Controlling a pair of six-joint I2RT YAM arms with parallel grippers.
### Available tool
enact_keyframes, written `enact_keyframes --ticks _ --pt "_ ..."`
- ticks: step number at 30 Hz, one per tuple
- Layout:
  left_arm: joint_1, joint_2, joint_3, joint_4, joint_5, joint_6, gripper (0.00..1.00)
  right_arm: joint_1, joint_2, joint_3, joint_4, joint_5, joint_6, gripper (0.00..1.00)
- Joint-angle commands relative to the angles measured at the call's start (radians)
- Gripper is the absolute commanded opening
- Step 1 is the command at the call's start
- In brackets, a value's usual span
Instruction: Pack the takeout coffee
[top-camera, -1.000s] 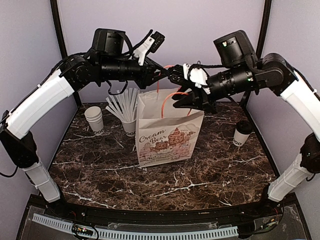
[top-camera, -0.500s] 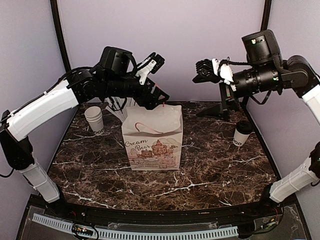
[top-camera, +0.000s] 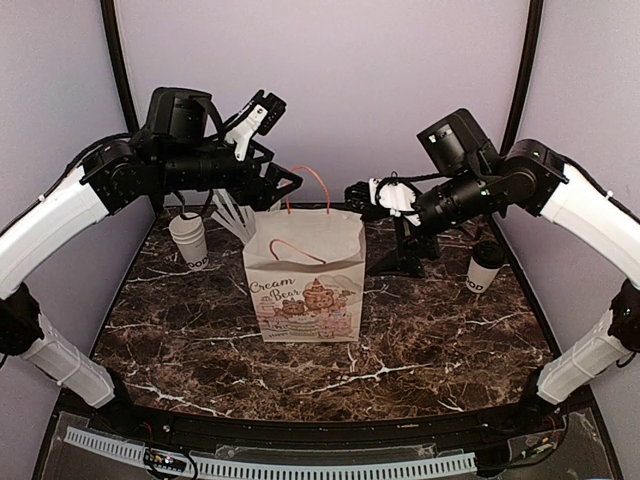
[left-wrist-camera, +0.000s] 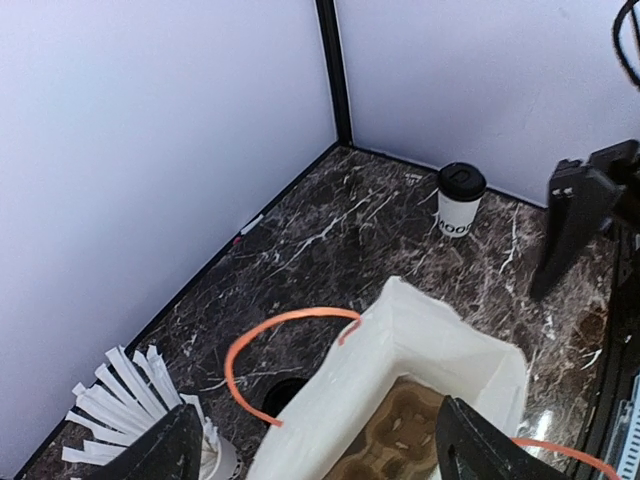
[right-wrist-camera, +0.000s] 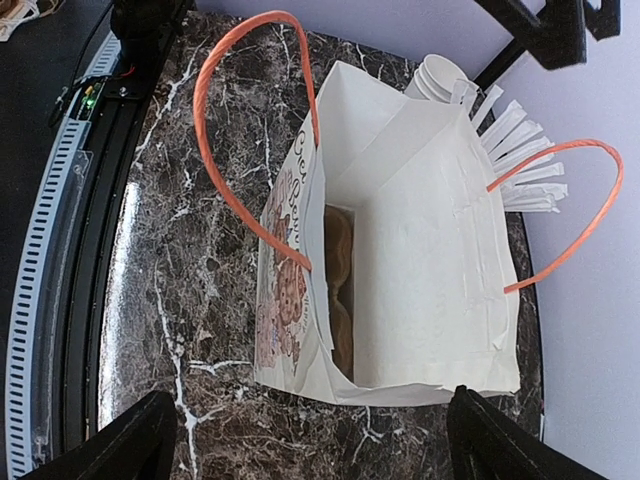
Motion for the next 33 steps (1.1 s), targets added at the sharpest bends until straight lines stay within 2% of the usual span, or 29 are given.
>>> enact_keyframes --ticks 1,3,8,11,13,16,20,29,33 --pt "0.108 0.149 0.135 -0.253 0.125 0.047 0.81 -0.032 -0.004 0.012 0.041 -0.054 0.036 0.95" --pt "0.148 0.19 0.204 -0.317 0.208 0.063 0.79 -0.059 -0.03 -0.033 0.046 -0.064 0.04 0.94" --pt "0.185 0.239 0.213 -0.347 0.231 0.096 0.83 -0.189 -0.094 -0.145 0.053 -0.106 0.049 0.95" --pt "0.21 0.284 0.234 -0.363 0.266 0.107 0.81 -0.268 -0.142 -0.226 0.055 -0.137 0.059 0.95" --pt "0.218 0.307 0.241 -0.36 0.282 0.112 0.78 -0.324 -0.175 -0.279 0.064 -0.154 0.069 0.95" --pt "0.221 0.344 0.274 -0.378 0.273 0.133 0.63 -0.407 -0.228 -0.351 0.093 -0.181 0.092 0.95" --pt "0.22 0.361 0.29 -0.388 0.323 0.146 0.51 -0.472 -0.269 -0.388 0.103 -0.232 0.11 0.96" --pt "0.22 0.382 0.298 -0.407 0.362 0.142 0.28 -0.487 -0.263 -0.394 0.122 -0.235 0.112 0.96" --pt "0.22 0.382 0.293 -0.422 0.399 0.141 0.22 -0.487 -0.259 -0.399 0.129 -0.23 0.114 0.96"
